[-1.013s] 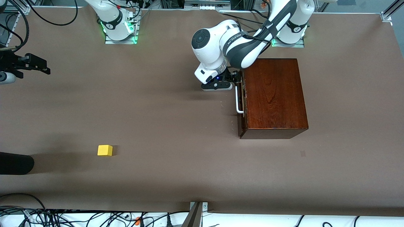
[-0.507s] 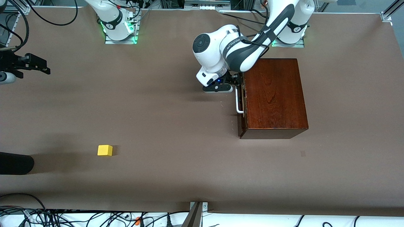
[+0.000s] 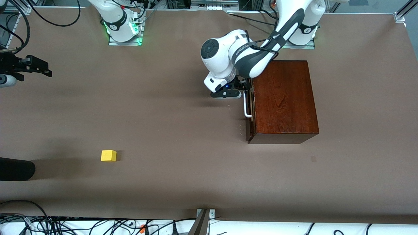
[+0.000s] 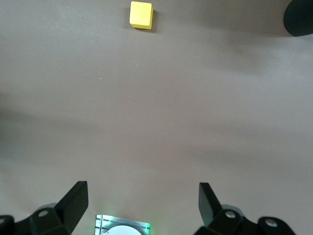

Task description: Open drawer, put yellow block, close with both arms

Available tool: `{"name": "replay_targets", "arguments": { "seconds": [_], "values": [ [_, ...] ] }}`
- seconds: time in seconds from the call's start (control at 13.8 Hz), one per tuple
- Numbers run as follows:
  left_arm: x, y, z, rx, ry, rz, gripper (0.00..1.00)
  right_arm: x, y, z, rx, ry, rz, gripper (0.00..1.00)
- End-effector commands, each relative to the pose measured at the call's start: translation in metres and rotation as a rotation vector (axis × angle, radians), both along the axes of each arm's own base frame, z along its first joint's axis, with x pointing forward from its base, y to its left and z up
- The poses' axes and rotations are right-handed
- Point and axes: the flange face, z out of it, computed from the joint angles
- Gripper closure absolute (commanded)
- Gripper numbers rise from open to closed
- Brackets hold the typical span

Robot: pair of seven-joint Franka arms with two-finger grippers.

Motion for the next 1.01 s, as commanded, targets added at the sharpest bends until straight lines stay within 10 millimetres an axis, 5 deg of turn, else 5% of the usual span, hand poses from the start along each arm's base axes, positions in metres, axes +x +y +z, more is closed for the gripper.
{"name": "replay_targets", "arguments": {
  "seconds": [0.0,0.94],
  "values": [
    [0.002,-0.01,-0.002,-0.03,-0.037,-0.004,0.0,-0.003,-0.001,0.006,0.013,0.002,-0.005,0.0],
    [0.006,-0.064,0.002,-0.112,-0.035,0.015,0.0,-0.004,-0.003,0.005,0.014,0.011,-0.005,0.0]
  ]
}}
